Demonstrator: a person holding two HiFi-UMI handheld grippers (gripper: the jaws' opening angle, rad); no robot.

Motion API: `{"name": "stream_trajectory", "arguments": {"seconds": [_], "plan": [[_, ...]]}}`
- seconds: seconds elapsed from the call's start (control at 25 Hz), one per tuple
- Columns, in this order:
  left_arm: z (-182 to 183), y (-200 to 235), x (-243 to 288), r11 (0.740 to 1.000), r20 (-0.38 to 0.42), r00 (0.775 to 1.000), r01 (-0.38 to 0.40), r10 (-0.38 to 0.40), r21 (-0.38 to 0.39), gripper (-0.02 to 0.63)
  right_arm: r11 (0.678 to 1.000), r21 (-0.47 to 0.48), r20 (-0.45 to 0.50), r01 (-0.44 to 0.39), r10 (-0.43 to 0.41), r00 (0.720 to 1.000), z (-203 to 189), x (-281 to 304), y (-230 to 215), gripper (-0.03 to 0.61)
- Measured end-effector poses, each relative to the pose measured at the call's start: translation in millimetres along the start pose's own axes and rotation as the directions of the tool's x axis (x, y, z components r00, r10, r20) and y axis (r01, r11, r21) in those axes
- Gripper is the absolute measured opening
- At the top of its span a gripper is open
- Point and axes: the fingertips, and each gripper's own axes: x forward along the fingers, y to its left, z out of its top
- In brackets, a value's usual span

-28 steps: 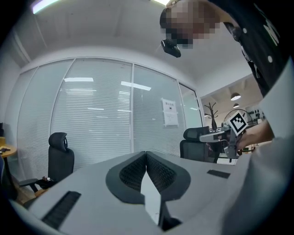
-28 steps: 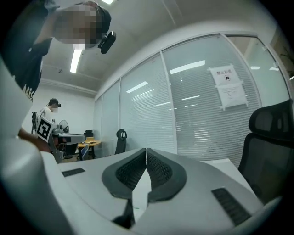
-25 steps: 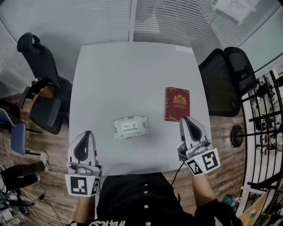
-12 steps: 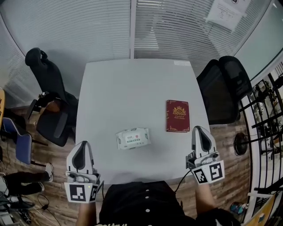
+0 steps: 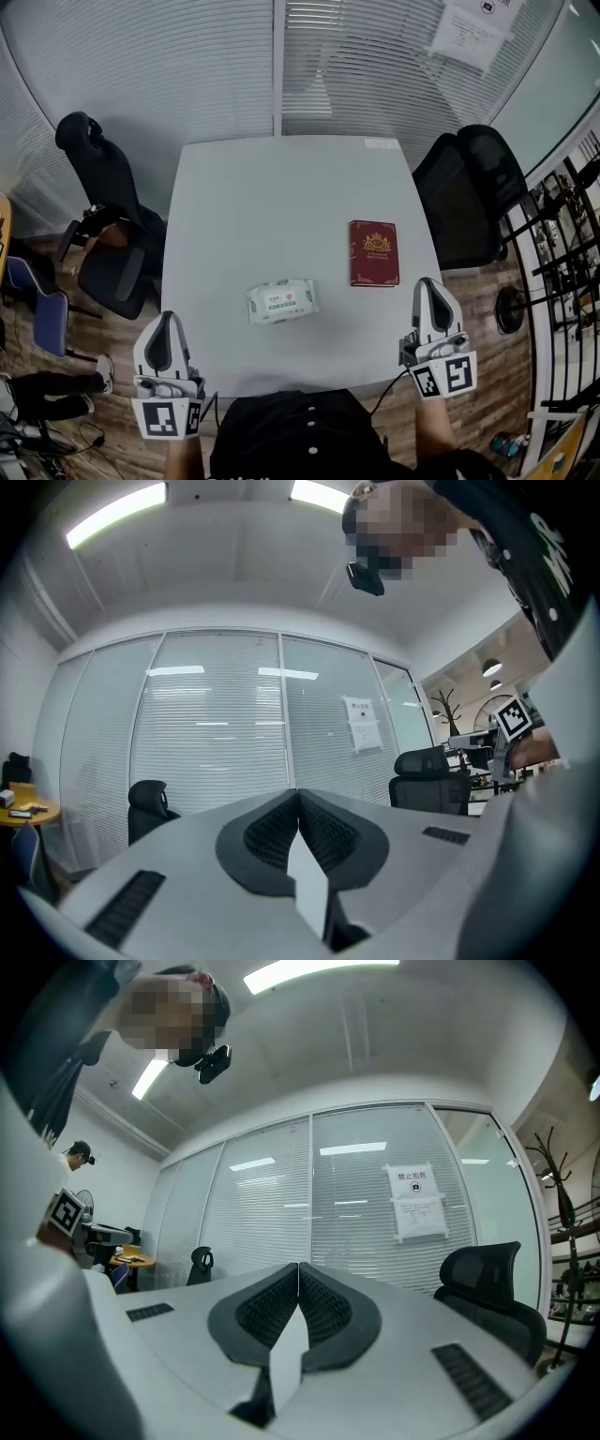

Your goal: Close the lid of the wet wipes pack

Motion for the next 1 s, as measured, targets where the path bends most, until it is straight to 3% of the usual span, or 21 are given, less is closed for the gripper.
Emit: {"name": "stream_trajectory", "arguments": {"seconds": [1.0], "plan": [[-3.5,-6.2,-11.8,1.0,-0.002,1.0,0.003,-0.003,0.01,0.017,0.999,-0.017,-0.048,-0.041,0.04,0.998,-7.9,-0.2,18.0,0.028]]}}
